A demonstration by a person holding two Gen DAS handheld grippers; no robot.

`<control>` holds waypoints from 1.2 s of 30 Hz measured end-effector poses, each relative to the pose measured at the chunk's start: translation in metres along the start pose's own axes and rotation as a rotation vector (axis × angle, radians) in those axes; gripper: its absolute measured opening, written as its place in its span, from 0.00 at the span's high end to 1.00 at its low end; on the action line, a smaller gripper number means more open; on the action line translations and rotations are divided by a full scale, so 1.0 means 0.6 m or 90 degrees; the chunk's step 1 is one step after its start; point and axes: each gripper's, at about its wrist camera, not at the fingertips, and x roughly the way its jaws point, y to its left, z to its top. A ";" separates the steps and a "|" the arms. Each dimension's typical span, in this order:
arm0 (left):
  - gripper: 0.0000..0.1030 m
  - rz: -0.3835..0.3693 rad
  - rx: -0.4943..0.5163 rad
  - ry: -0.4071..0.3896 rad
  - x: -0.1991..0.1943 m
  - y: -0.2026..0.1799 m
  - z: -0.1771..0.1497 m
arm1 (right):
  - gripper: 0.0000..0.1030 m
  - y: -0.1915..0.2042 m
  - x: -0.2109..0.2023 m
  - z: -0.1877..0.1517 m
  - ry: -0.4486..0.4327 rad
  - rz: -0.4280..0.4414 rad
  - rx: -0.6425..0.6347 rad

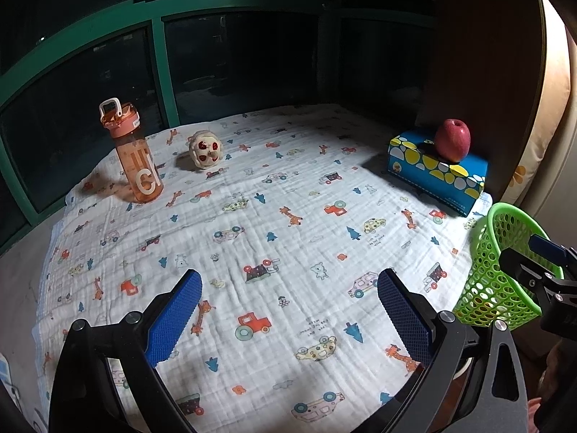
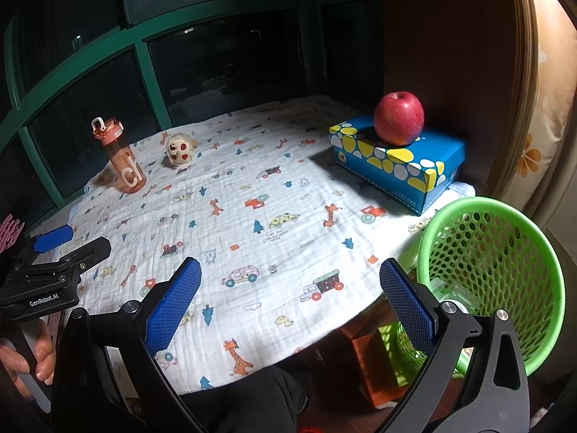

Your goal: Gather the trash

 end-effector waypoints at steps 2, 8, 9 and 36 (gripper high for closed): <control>0.08 0.001 0.001 0.000 0.000 -0.001 0.000 | 0.05 0.000 0.000 0.000 0.000 0.000 0.001; 0.08 0.000 0.002 -0.001 0.000 -0.002 0.000 | 0.05 0.000 0.001 -0.002 0.002 0.003 0.002; 0.08 0.000 0.002 -0.002 -0.001 -0.002 0.000 | 0.05 0.000 0.001 -0.002 0.002 0.003 0.002; 0.08 0.002 0.011 -0.005 0.001 -0.008 0.002 | 0.05 -0.001 0.004 -0.006 0.006 0.004 0.005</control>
